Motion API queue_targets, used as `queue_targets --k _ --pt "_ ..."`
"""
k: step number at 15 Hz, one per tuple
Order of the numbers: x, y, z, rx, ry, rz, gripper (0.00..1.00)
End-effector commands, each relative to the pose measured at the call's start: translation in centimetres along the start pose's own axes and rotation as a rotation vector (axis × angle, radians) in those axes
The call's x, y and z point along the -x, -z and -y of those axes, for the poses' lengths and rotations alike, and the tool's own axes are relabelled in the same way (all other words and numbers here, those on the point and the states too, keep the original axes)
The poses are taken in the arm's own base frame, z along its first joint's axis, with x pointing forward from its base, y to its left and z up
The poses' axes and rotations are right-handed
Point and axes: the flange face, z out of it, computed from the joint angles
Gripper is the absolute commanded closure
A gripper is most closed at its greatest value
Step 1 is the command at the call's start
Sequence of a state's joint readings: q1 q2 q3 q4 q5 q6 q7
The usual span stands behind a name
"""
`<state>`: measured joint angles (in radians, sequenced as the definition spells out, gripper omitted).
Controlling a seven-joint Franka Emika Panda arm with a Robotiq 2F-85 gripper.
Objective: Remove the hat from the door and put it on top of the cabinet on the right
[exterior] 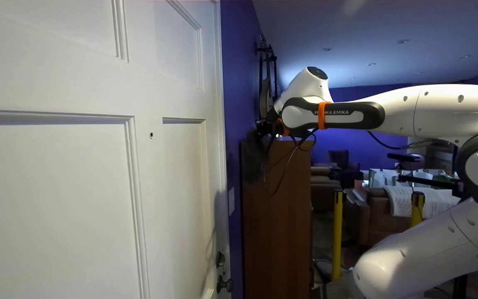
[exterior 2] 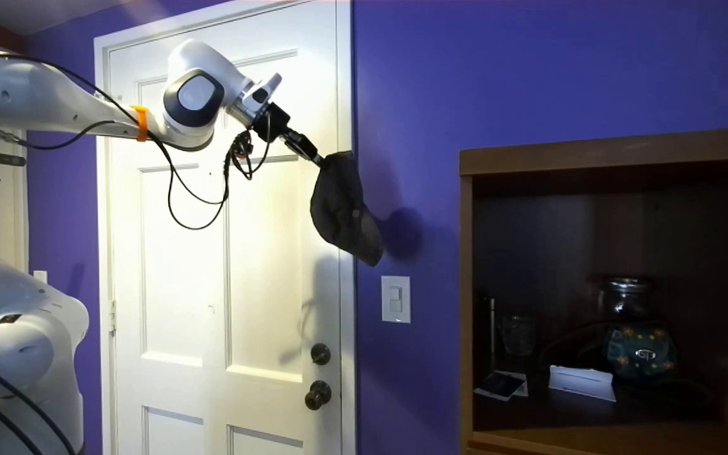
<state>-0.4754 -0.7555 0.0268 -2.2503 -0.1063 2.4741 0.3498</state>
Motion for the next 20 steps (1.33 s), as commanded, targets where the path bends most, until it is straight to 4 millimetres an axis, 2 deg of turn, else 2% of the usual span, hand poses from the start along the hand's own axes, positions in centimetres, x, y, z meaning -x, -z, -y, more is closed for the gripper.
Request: queue_targets --k 1,3,4,8,11,16,20 --pt "-0.2 0.0 0.1 0.000 -0.003 0.001 0.95" --pt "-0.2 0.0 0.1 0.000 -0.005 0.001 0.95" --pt "-0.8 -0.6 -0.1 0.031 -0.042 -0.013 0.99" --pt "-4.7 -1.9 -2.5 0.094 -0.271 -0.049 0.99" --pt "-7.3 -3.7 -4.7 0.143 -0.424 -0.053 0.99" --pt "-11.5 -5.3 -8.1 0.073 -0.610 -0.134 0.99" --pt "-14.3 -5.2 -10.6 -0.022 -0.663 -0.217 0.99"
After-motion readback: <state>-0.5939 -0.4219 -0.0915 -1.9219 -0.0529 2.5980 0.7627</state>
